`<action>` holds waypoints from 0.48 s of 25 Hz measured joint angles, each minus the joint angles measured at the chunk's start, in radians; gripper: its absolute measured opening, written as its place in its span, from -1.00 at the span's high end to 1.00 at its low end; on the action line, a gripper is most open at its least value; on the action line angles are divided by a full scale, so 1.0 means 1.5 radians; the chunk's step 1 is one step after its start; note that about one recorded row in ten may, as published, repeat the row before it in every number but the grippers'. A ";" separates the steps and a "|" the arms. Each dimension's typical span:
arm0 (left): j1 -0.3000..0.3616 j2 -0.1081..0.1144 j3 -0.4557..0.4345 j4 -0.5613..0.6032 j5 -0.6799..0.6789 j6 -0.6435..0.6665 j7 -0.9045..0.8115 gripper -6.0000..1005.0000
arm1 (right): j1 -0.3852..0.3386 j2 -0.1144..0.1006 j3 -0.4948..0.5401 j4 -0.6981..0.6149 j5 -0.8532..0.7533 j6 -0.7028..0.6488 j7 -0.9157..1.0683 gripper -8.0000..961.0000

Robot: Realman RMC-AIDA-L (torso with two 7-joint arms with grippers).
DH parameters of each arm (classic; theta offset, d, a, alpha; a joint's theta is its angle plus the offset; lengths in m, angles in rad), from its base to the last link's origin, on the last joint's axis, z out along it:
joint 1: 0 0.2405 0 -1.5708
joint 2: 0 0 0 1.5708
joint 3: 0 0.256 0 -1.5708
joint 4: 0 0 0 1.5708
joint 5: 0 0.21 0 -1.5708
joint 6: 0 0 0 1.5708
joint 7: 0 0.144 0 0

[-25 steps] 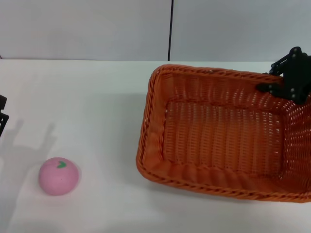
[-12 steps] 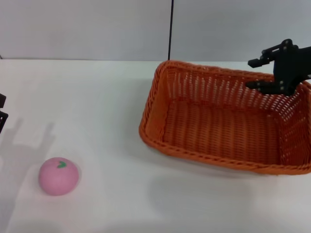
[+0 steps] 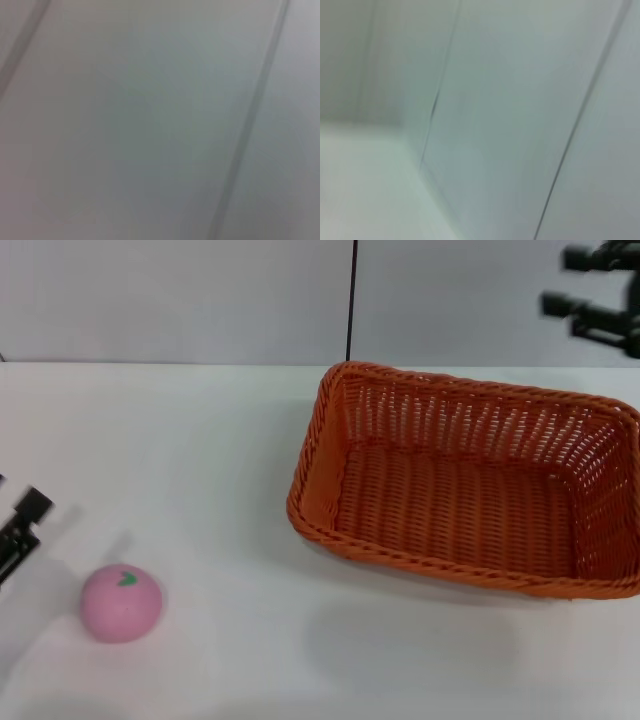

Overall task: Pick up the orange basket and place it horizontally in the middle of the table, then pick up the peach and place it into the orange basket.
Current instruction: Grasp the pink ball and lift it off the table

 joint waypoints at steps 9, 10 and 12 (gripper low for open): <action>-0.032 -0.006 0.184 0.161 0.000 0.002 -0.099 -0.62 | -0.184 0.004 -0.009 0.139 0.416 -0.097 -0.020 -0.03; -0.032 -0.006 0.184 0.161 0.000 0.002 -0.099 -0.62 | -0.184 0.004 -0.009 0.139 0.416 -0.097 -0.020 -0.03; -0.034 -0.006 0.201 0.164 0.000 0.040 -0.079 -0.62 | -0.201 0.004 -0.006 0.183 0.447 -0.129 -0.042 -0.03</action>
